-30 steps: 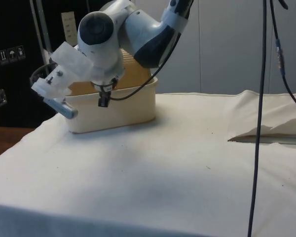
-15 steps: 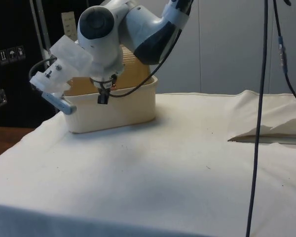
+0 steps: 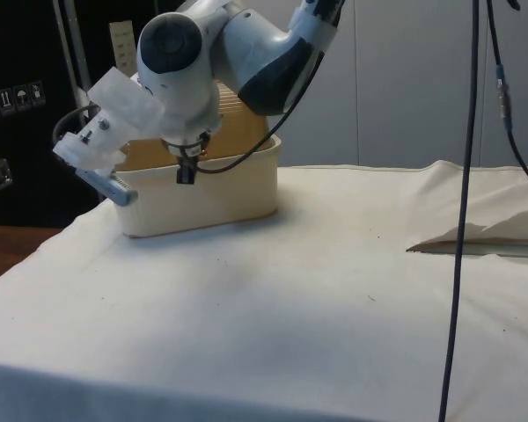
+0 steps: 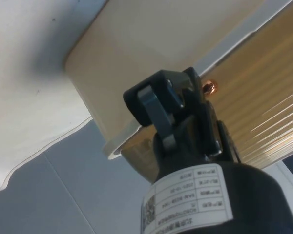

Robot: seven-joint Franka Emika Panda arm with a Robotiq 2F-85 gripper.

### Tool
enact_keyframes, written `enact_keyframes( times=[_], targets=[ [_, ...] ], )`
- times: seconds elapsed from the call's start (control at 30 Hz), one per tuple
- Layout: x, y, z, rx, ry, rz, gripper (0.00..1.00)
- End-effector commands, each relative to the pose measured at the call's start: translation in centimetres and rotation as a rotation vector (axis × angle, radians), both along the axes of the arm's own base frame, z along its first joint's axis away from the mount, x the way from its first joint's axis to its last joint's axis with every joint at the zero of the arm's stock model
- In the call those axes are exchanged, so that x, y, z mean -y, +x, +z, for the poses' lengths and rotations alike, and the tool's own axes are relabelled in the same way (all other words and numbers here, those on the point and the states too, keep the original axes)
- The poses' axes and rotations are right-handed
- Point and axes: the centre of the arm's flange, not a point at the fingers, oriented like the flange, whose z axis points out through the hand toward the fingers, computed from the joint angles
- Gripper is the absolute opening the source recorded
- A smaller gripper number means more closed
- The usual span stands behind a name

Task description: Open the lid, then close it.

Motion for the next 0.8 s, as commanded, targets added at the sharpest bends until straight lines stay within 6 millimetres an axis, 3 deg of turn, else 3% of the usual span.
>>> enact_keyframes(
  times=[0.0,0.77],
  targets=[
    [0.0,0.0,0.1,-0.002,-0.001,0.003,0.0],
    [1.3,0.1,-0.2,-0.005,-0.038,-0.02,0.0]
  ],
)
